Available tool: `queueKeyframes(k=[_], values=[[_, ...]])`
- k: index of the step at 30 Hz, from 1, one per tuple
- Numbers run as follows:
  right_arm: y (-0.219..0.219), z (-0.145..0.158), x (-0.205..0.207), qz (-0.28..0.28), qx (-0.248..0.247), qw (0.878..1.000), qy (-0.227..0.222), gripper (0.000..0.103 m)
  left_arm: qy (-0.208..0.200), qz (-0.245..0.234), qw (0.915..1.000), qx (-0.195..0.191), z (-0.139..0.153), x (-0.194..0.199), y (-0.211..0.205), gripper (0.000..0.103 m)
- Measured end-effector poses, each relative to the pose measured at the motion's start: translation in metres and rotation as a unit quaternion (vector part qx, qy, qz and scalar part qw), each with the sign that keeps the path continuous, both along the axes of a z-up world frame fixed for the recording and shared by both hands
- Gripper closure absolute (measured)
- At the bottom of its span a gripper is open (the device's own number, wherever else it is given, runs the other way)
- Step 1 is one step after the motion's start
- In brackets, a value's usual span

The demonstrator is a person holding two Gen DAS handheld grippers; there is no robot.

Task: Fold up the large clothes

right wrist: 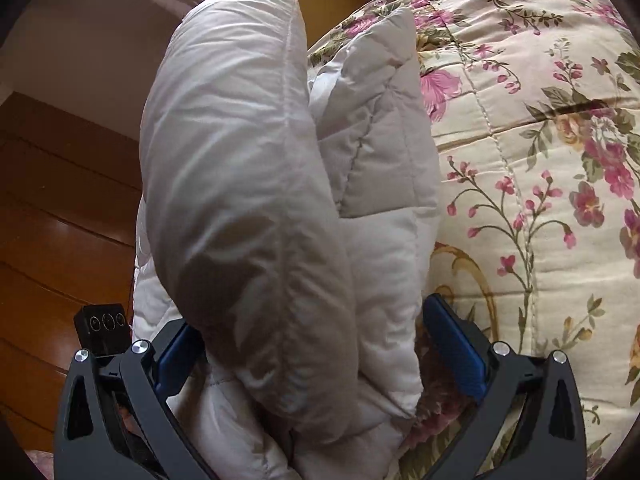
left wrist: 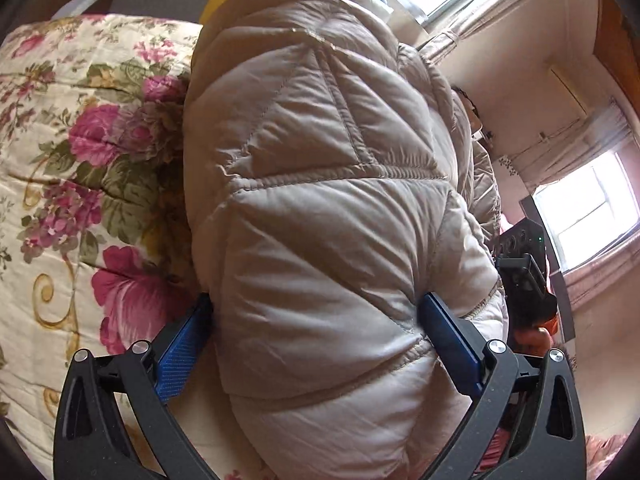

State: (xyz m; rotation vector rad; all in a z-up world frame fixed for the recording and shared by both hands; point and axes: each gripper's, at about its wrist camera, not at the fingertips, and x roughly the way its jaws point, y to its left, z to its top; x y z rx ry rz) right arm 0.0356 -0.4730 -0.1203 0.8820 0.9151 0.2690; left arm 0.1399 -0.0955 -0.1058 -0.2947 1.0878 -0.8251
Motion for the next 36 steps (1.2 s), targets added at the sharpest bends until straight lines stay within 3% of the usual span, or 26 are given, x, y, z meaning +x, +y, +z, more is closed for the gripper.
queueKeyframes(k=[5, 9, 13, 17, 25, 36], values=[[0.001, -0.004, 0.006, 0.001, 0.002, 1.000, -0.021, 0.002, 0.021, 0.004, 0.9997, -0.010, -0.012, -0.007, -0.011, 0.003], [0.013, -0.008, 0.003, -0.001, -0.002, 1.000, -0.031, 0.002, -0.002, -0.007, 0.9999, 0.012, -0.010, -0.018, -0.023, 0.003], [0.029, -0.004, 0.001, 0.025, 0.006, 0.999, -0.030, 0.002, -0.037, -0.014, 0.9988, 0.027, 0.005, -0.028, -0.032, 0.020], [0.048, 0.006, -0.002, 0.023, -0.011, 0.998, -0.063, 0.015, -0.090, 0.000, 0.9949, 0.046, 0.024, -0.039, -0.032, 0.038], [0.081, 0.010, -0.013, 0.001, 0.009, 0.992, -0.124, 0.022, -0.200, 0.023, 0.9750, 0.095, 0.058, -0.051, -0.026, 0.048], [0.168, 0.034, 0.038, 0.065, -0.017, 0.981, -0.184, 0.023, -0.264, 0.129, 0.9463, 0.134, 0.081, -0.043, 0.044, 0.051]])
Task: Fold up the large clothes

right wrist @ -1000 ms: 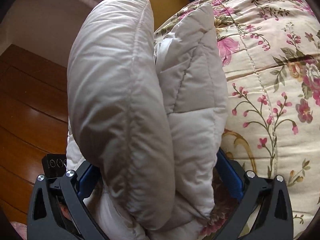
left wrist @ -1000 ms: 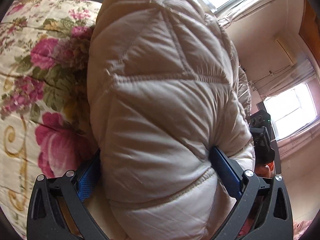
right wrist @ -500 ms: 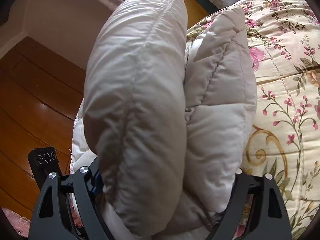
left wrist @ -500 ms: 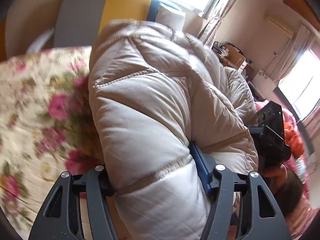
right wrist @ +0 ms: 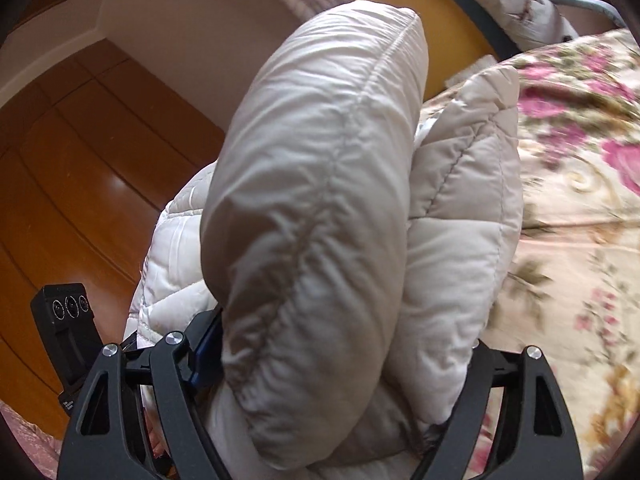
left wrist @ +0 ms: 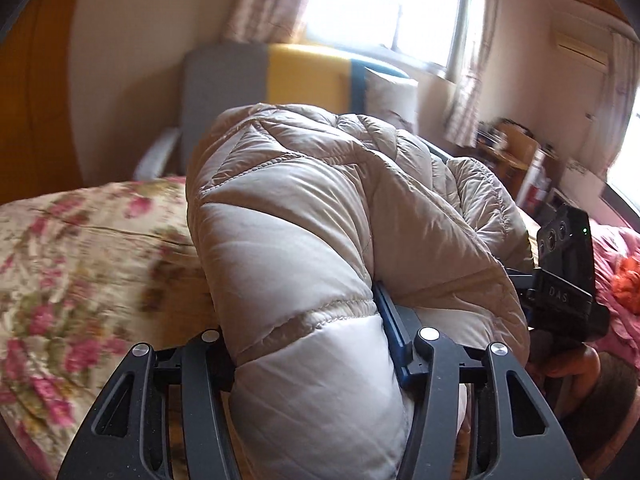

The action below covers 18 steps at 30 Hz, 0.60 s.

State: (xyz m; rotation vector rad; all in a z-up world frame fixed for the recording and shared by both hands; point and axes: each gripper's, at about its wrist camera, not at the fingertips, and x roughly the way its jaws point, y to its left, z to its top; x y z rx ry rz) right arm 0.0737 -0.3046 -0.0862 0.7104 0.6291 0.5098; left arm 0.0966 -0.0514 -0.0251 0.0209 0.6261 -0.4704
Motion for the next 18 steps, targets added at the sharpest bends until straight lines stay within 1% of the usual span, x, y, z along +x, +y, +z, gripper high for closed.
queueKeyframes(k=[4, 6, 8, 11, 12, 14, 15, 16, 17, 18], values=[[0.042, 0.014, 0.031, 0.037, -0.020, 0.999, -0.027, 0.024, -0.022, 0.043, 0.9989, -0.002, 0.005, 0.008, 0.036, 0.053], [0.063, 0.021, 0.047, 0.054, -0.036, 0.997, -0.046, 0.025, -0.036, 0.063, 0.9973, 0.007, 0.007, 0.012, 0.051, 0.053], [0.086, 0.025, 0.067, 0.073, -0.050, 0.995, -0.054, 0.025, -0.044, 0.083, 0.9956, 0.007, 0.006, 0.019, 0.065, 0.053], [0.116, 0.022, 0.087, 0.086, -0.069, 0.992, -0.056, 0.025, -0.048, 0.109, 0.9928, 0.006, -0.002, 0.035, 0.086, 0.053], [0.124, 0.019, 0.094, 0.086, -0.079, 0.992, -0.057, 0.025, -0.043, 0.120, 0.9917, 0.015, -0.010, 0.043, 0.091, 0.053], [0.138, 0.004, 0.108, 0.078, -0.107, 0.990, -0.042, 0.022, -0.016, 0.139, 0.9896, 0.035, -0.030, 0.059, 0.098, 0.051], [0.141, -0.007, 0.115, 0.068, -0.112, 0.991, -0.029, 0.020, 0.002, 0.146, 0.9887, 0.033, -0.042, 0.067, 0.104, 0.046], [0.140, -0.013, 0.121, 0.058, -0.105, 0.993, -0.017, 0.011, 0.011, 0.151, 0.9883, 0.021, -0.049, 0.069, 0.109, 0.040], [0.143, -0.017, 0.123, 0.047, -0.097, 0.994, -0.003, 0.004, 0.012, 0.153, 0.9881, 0.010, -0.053, 0.068, 0.113, 0.039], [0.142, -0.017, 0.121, 0.035, -0.094, 0.995, 0.006, 0.003, 0.008, 0.154, 0.9880, 0.005, -0.056, 0.064, 0.115, 0.038]])
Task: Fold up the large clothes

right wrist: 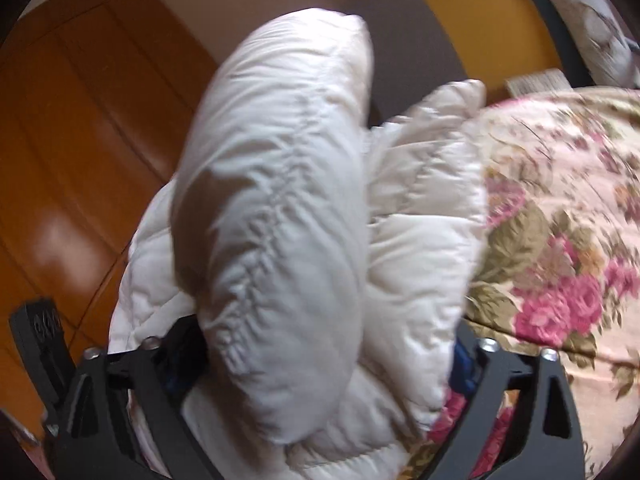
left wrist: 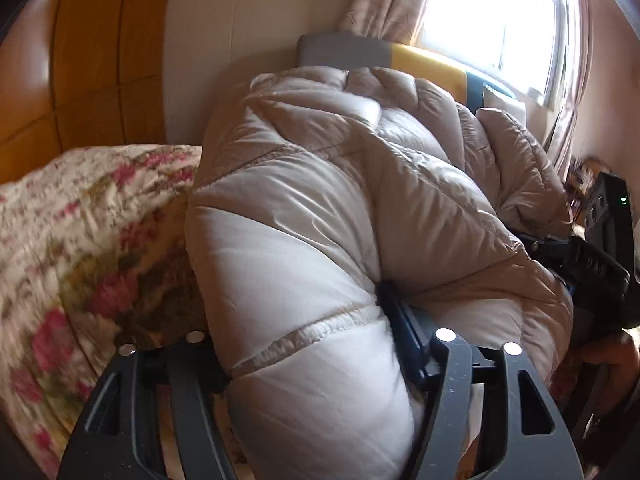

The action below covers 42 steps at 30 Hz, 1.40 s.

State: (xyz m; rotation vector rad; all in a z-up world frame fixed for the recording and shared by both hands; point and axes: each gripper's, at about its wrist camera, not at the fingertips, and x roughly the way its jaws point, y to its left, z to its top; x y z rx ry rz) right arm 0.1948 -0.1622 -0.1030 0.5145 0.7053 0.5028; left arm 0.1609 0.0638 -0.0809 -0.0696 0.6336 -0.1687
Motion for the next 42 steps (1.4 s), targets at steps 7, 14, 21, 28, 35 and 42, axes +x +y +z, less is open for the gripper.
queueKeyframes(k=[7, 14, 21, 28, 35, 42], values=[[-0.017, 0.065, -0.041, -0.082, -0.107, 0.988, -0.076, 0.002, -0.010, 0.022, 0.9996, -0.013, 0.003, -0.015, 0.006, 0.021], [0.048, 0.140, -0.026, -0.022, -0.176, 0.971, -0.162, 0.013, -0.028, 0.042, 0.9987, -0.008, 0.017, -0.026, 0.004, 0.017], [0.120, 0.121, 0.074, 0.040, -0.250, 0.963, -0.097, 0.037, -0.059, 0.060, 0.9928, 0.085, 0.027, -0.022, -0.011, 0.010], [0.084, 0.054, 0.091, -0.021, -0.248, 0.967, -0.048, 0.029, -0.009, 0.024, 0.9995, 0.020, 0.007, 0.010, -0.010, 0.003], [0.072, 0.044, 0.098, -0.043, -0.265, 0.962, -0.044, 0.022, -0.004, 0.019, 0.9985, 0.052, -0.001, 0.017, -0.025, 0.003], [0.055, 0.079, 0.042, -0.061, -0.249, 0.964, -0.073, 0.002, 0.002, 0.037, 0.9993, 0.001, 0.005, -0.016, -0.007, 0.003]])
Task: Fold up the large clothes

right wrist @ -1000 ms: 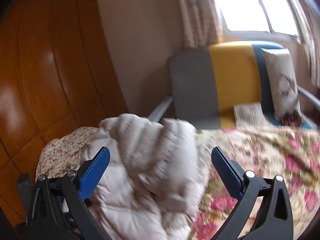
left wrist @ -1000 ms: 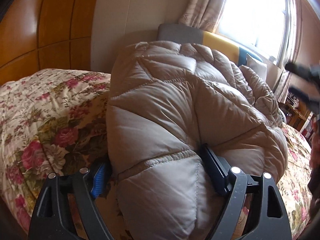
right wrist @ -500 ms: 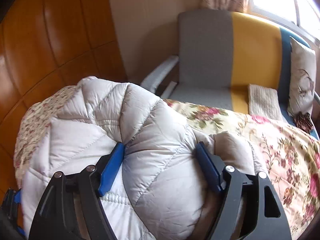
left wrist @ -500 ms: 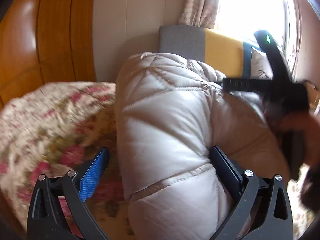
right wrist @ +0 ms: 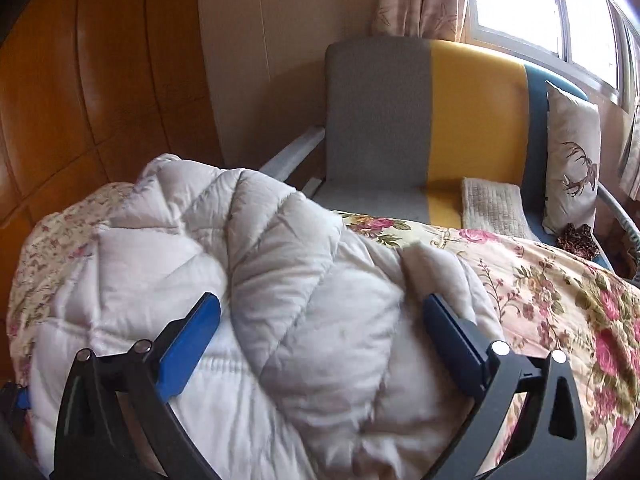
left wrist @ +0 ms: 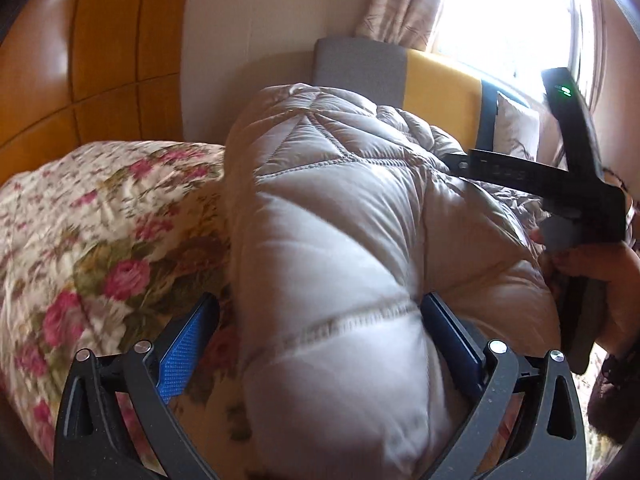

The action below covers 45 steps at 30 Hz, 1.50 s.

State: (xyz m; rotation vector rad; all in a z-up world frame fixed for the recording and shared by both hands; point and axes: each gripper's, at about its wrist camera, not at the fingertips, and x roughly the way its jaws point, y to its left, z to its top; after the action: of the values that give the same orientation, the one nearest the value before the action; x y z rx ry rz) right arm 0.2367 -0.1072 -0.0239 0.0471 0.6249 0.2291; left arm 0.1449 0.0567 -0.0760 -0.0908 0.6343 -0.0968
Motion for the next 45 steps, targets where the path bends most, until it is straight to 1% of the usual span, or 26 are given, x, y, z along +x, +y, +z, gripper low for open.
queueKeyframes(k=[5, 9, 12, 16, 23, 26, 28, 32, 35, 39, 42, 45], values=[[0.000, 0.009, -0.044, -0.011, -0.015, 1.000, -0.007, 0.002, -0.005, 0.009, 0.9998, -0.017, 0.004, -0.024, 0.006, 0.003], [0.002, 0.014, -0.073, -0.027, -0.010, 1.000, -0.007, 0.002, -0.004, 0.024, 0.9993, -0.027, 0.005, -0.041, 0.010, 0.003], [-0.003, 0.013, -0.091, -0.035, 0.000, 0.999, 0.004, 0.002, -0.002, 0.033, 0.9988, -0.034, 0.005, -0.053, 0.014, 0.003], [-0.008, 0.008, -0.106, -0.041, 0.009, 0.999, 0.020, 0.002, 0.012, 0.040, 0.9988, -0.027, 0.004, -0.063, 0.015, 0.003], [-0.017, 0.000, -0.142, -0.045, -0.003, 0.998, 0.033, 0.002, 0.032, 0.035, 0.9989, 0.002, 0.001, -0.079, 0.008, 0.003], [-0.023, -0.005, -0.162, -0.046, -0.001, 0.999, 0.029, 0.002, 0.011, 0.044, 0.9987, 0.025, 0.003, -0.093, 0.003, 0.003], [-0.025, -0.012, -0.177, -0.048, -0.003, 0.998, 0.028, 0.002, -0.009, 0.056, 0.9978, 0.033, 0.005, -0.106, 0.001, 0.003], [-0.027, -0.027, -0.205, -0.045, -0.023, 0.998, 0.036, 0.002, -0.015, 0.057, 0.9979, 0.026, 0.011, -0.115, 0.002, 0.003], [-0.030, -0.033, -0.225, -0.061, -0.031, 0.997, 0.033, 0.002, -0.019, 0.074, 0.9965, 0.034, 0.017, -0.121, 0.001, 0.003], [-0.035, -0.037, -0.246, -0.079, -0.026, 0.996, 0.028, 0.002, -0.036, 0.104, 0.9921, 0.060, 0.023, -0.136, -0.001, 0.003], [-0.037, -0.038, -0.256, -0.087, -0.019, 0.996, 0.032, 0.002, -0.045, 0.112, 0.9908, 0.062, 0.025, -0.144, 0.002, 0.003], [-0.037, -0.033, -0.264, -0.100, -0.027, 0.994, 0.031, 0.002, -0.049, 0.115, 0.9901, 0.062, 0.027, -0.149, 0.003, 0.003]])
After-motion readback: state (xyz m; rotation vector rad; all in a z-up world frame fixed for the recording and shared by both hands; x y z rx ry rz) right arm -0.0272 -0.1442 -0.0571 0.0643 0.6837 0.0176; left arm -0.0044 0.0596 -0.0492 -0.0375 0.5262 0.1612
